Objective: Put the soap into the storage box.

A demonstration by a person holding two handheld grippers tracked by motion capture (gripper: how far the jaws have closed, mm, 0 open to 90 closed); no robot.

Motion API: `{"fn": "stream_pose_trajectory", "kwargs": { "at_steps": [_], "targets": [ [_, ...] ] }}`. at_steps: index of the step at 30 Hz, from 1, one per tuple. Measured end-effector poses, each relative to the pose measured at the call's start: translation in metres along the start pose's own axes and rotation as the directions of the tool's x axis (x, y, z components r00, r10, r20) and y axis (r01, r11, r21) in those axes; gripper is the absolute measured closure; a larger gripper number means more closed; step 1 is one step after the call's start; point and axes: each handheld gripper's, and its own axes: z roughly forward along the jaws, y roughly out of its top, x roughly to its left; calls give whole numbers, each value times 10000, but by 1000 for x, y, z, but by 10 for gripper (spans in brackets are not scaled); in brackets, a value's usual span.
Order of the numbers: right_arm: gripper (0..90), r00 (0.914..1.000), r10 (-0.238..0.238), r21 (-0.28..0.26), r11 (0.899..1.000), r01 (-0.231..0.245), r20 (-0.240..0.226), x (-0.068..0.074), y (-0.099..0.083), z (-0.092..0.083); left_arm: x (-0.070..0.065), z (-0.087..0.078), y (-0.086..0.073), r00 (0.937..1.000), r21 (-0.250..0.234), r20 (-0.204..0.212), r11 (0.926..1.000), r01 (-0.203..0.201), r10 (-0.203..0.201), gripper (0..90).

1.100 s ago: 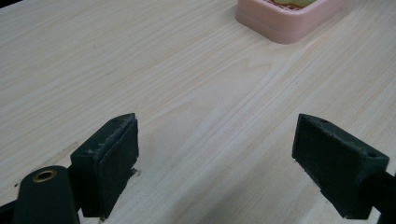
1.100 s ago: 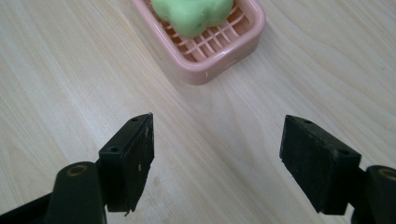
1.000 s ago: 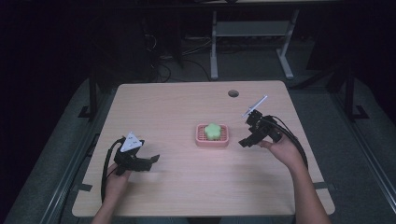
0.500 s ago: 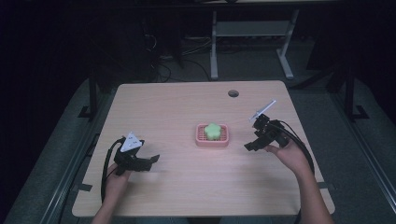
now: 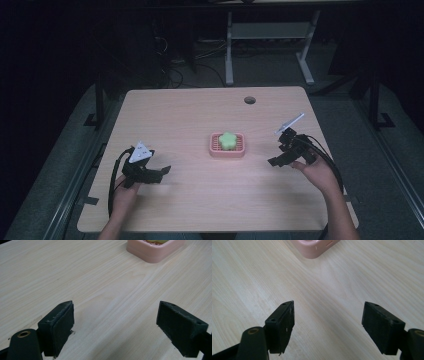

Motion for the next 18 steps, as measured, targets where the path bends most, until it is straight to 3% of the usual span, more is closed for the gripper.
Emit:
{"fn": "stream_pose_trajectory", "kwargs": {
  "at_steps": [18],
  "targets": [
    [253,9986,533,-398,9978,-531,29,-2,-32,0,0,1,0,10000,-1,15,10000,10,-10,144]
  ]
}}
